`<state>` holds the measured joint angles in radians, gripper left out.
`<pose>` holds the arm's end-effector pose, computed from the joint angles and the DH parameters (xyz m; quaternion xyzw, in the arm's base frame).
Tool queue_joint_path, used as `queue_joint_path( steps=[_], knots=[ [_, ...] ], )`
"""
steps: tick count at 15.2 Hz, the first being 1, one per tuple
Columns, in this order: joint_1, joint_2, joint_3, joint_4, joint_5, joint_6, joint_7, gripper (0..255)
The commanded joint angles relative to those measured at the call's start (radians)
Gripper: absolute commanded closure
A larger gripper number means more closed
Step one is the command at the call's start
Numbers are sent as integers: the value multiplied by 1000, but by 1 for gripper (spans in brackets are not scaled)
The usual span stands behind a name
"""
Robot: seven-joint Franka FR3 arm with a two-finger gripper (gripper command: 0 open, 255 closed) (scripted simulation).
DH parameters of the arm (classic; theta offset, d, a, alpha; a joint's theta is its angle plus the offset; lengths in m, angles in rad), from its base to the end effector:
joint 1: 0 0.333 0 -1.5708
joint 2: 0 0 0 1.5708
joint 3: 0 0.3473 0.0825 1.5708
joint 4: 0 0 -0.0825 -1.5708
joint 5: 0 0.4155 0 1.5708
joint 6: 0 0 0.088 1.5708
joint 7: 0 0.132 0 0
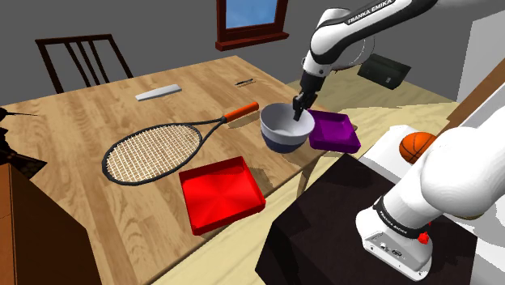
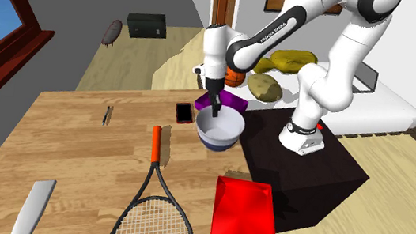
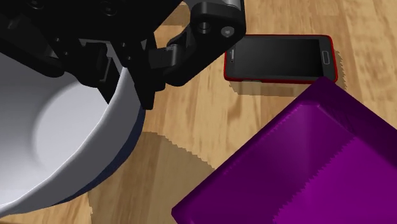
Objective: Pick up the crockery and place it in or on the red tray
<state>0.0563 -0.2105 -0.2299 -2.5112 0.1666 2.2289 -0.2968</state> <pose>0.4465 -0.0676 0.3348 -0.9953 -0.0113 0.0185 0.0943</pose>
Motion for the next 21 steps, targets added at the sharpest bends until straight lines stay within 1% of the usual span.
queue_joint_path(
  steps=[1, 14, 21],
  knots=[
    [-2, -19, 2, 13, -8, -30, 10, 255],
    [-11, -109, 13, 113, -42, -215, 59, 255],
    [68, -164, 138, 73, 8, -201, 233, 255]
  ],
)
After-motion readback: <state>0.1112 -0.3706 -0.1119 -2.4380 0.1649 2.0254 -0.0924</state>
